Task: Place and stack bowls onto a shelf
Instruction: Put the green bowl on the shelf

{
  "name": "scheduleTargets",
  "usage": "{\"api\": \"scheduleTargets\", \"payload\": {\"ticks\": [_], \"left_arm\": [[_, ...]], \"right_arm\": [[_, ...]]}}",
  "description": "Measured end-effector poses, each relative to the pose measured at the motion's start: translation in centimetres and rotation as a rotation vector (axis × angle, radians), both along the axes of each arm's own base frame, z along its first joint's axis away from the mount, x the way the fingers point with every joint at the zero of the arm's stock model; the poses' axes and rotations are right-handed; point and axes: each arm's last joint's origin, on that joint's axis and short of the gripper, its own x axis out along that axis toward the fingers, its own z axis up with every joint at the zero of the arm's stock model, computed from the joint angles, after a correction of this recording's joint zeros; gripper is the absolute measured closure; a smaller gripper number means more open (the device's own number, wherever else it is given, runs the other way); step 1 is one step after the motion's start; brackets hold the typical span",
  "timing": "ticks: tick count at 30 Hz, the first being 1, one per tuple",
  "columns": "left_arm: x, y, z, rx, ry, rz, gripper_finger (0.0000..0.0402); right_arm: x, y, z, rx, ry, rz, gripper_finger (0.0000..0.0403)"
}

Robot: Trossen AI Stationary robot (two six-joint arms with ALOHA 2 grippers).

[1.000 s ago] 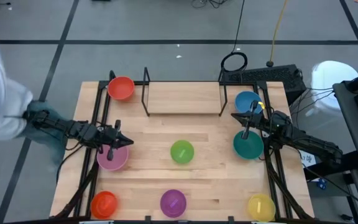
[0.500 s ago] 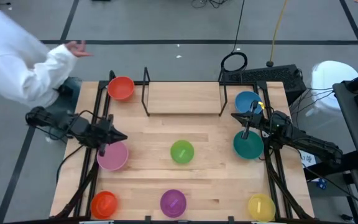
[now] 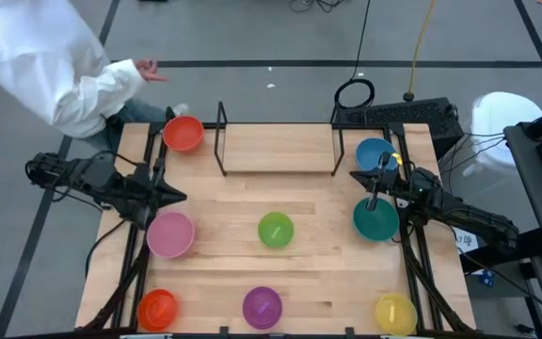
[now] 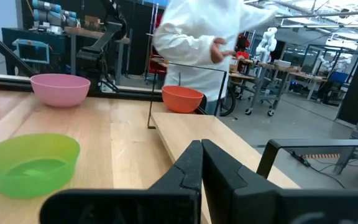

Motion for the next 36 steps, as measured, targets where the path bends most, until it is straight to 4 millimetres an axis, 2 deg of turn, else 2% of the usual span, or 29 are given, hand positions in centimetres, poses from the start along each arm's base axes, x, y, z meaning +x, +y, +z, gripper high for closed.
{"api": "scheduleTargets", "payload": {"ticks": [4,8,14,20,23,27,32,36], "left_arm": [[0.1,0.0,1.0,-0.105,-0.089,0.005,0.0376],[0.1,0.0,1.6,-0.130,-0.152,0.001,0.0376],[0.1,0.0,1.9,-0.045,-0.189,0.000,0.0376],[0.5,0.2,2.2,0.020,-0.196,0.112,0.0376],[1.1,0.0,2.4,0.074,-0.116,0.117,0.0376],[2.3,-0.3,3.4,0.128,0.093,0.149,0.0376],[4.9,-1.2,3.8,0.104,0.374,0.194,0.0376],[7.0,-1.8,3.9,0.086,0.445,0.222,0.0376]], "right_arm": [[0.0,0.0,0.0,0.000,0.000,0.001,0.0403],[0.0,0.0,0.0,0.000,0.000,0.001,0.0403],[0.0,0.0,0.0,0.000,0.000,0.001,0.0403],[0.0,0.0,0.0,0.000,0.000,0.002,0.0403],[0.0,0.0,0.0,0.000,0.000,0.002,0.0403],[0.0,0.0,0.0,-0.025,0.007,0.002,0.0403],[0.0,0.0,0.1,-0.044,0.006,0.002,0.0403],[0.0,0.0,0.1,-0.046,0.006,0.002,0.0403]]}}
